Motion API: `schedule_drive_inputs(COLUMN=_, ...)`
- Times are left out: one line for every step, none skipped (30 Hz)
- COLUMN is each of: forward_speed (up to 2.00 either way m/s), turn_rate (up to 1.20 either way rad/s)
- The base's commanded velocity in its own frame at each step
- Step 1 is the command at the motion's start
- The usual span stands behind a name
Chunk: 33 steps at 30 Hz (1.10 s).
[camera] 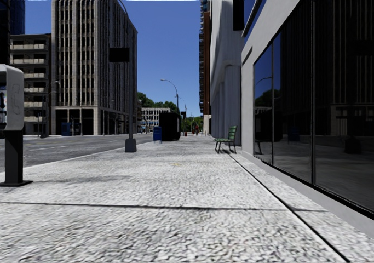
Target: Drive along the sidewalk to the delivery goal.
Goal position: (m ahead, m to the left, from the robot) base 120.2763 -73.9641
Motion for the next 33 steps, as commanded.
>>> schedule_drive_inputs(forward_speed=2.00, turn_rate=0.00)
schedule_drive_inputs(forward_speed=2.00, turn_rate=0.00)
schedule_drive_inputs(forward_speed=2.00, turn_rate=0.00)
schedule_drive_inputs(forward_speed=2.00, turn_rate=0.00)
schedule_drive_inputs(forward_speed=2.00, turn_rate=0.00)
schedule_drive_inputs(forward_speed=2.00, turn_rate=0.00)
schedule_drive_inputs(forward_speed=2.00, turn_rate=0.00)
schedule_drive_inputs(forward_speed=2.00, turn_rate=0.00)
schedule_drive_inputs(forward_speed=2.00, turn_rate=0.00)
schedule_drive_inputs(forward_speed=2.00, turn_rate=0.00)
schedule_drive_inputs(forward_speed=2.00, turn_rate=0.00)
schedule_drive_inputs(forward_speed=2.00, turn_rate=0.00)
schedule_drive_inputs(forward_speed=2.00, turn_rate=0.00)
schedule_drive_inputs(forward_speed=2.00, turn_rate=0.00)
schedule_drive_inputs(forward_speed=2.00, turn_rate=0.00)
schedule_drive_inputs(forward_speed=2.00, turn_rate=0.00)
schedule_drive_inputs(forward_speed=2.00, turn_rate=0.00)
schedule_drive_inputs(forward_speed=2.00, turn_rate=0.00)
schedule_drive_inputs(forward_speed=2.00, turn_rate=0.00)
schedule_drive_inputs(forward_speed=2.00, turn_rate=0.00)
schedule_drive_inputs(forward_speed=2.00, turn_rate=0.00)
schedule_drive_inputs(forward_speed=2.00, turn_rate=0.00)
schedule_drive_inputs(forward_speed=2.00, turn_rate=0.00)
schedule_drive_inputs(forward_speed=2.00, turn_rate=0.00)
schedule_drive_inputs(forward_speed=2.00, turn_rate=0.00)
schedule_drive_inputs(forward_speed=2.00, turn_rate=0.00)
schedule_drive_inputs(forward_speed=2.00, turn_rate=0.00)
schedule_drive_inputs(forward_speed=2.00, turn_rate=0.00)
schedule_drive_inputs(forward_speed=2.00, turn_rate=0.00)
schedule_drive_inputs(forward_speed=2.00, turn_rate=0.00)
schedule_drive_inputs(forward_speed=2.00, turn_rate=0.00)
schedule_drive_inputs(forward_speed=2.00, turn_rate=0.00)
schedule_drive_inputs(forward_speed=2.00, turn_rate=0.00)
